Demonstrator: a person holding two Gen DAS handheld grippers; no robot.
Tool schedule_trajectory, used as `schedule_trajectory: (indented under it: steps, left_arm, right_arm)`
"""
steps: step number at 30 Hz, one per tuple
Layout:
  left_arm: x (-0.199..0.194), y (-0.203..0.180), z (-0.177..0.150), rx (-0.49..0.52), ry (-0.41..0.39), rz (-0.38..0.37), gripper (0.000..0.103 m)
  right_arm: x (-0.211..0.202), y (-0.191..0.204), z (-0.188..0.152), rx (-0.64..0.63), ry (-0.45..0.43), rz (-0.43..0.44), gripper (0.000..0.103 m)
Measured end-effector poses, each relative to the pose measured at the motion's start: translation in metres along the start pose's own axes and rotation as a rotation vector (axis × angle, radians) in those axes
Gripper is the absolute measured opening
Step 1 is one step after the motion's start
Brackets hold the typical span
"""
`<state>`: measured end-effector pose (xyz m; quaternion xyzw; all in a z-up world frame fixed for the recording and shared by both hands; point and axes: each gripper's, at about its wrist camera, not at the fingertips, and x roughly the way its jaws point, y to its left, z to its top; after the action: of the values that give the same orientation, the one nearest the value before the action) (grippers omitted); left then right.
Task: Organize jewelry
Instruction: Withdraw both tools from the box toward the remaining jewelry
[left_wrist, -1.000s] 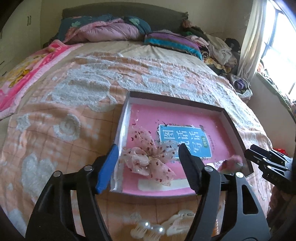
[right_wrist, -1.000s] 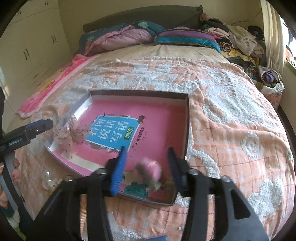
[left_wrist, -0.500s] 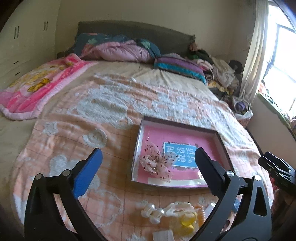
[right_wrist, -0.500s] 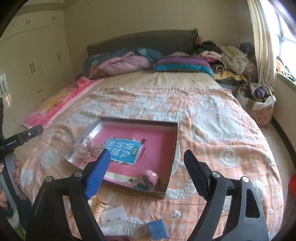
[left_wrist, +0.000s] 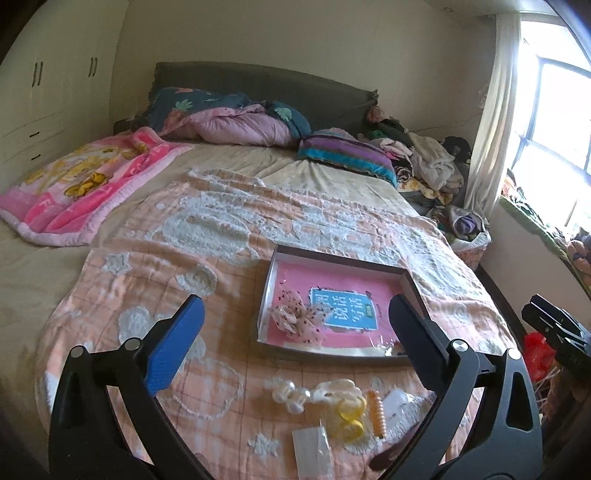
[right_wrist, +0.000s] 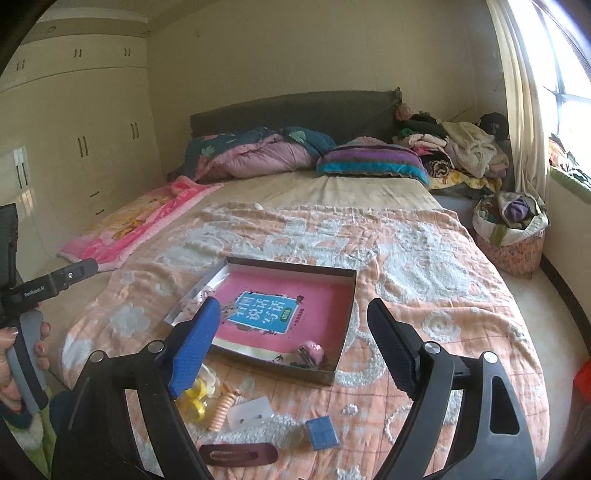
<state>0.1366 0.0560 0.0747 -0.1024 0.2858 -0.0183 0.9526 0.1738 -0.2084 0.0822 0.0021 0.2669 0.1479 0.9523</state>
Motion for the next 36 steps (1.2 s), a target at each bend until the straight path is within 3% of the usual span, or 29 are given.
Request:
schedule_trajectory:
  steps: [3, 4, 5, 6, 20, 36]
  left_arm:
    - [-0.008, -0.004, -0.007, 0.002, 0.001, -0.014, 0.093]
    - [-0.009, -0.005, -0.01, 0.004, 0.004, -0.017, 0.093]
    - [-0.011, -0.007, -0.012, 0.008, 0.005, -0.023, 0.093]
    - [-0.012, -0.009, -0.014, 0.016, 0.007, -0.028, 0.093]
    - [-0.023, -0.026, -0.053, 0.056, 0.081, -0.072, 0.093]
    - [0.002, -0.033, -0.106, 0.078, 0.244, -0.097, 0.093]
  right_arm:
    - [-0.009, 0.003, -0.003, -0.007, -0.003, 0.0, 0.081]
    - [-0.014, 0.005, -0.004, -0.01, -0.004, 0.0, 0.085]
    - [-0.019, 0.006, -0.006, -0.012, -0.009, -0.001, 0.095]
    - [-0.022, 0.007, -0.007, -0.012, -0.015, -0.003, 0.096]
    - [-0.052, 0.008, -0.043, 0.004, 0.016, 0.017, 0.096]
    - [-0.029, 0.013, -0.107, 0.027, 0.185, 0.066, 0.096]
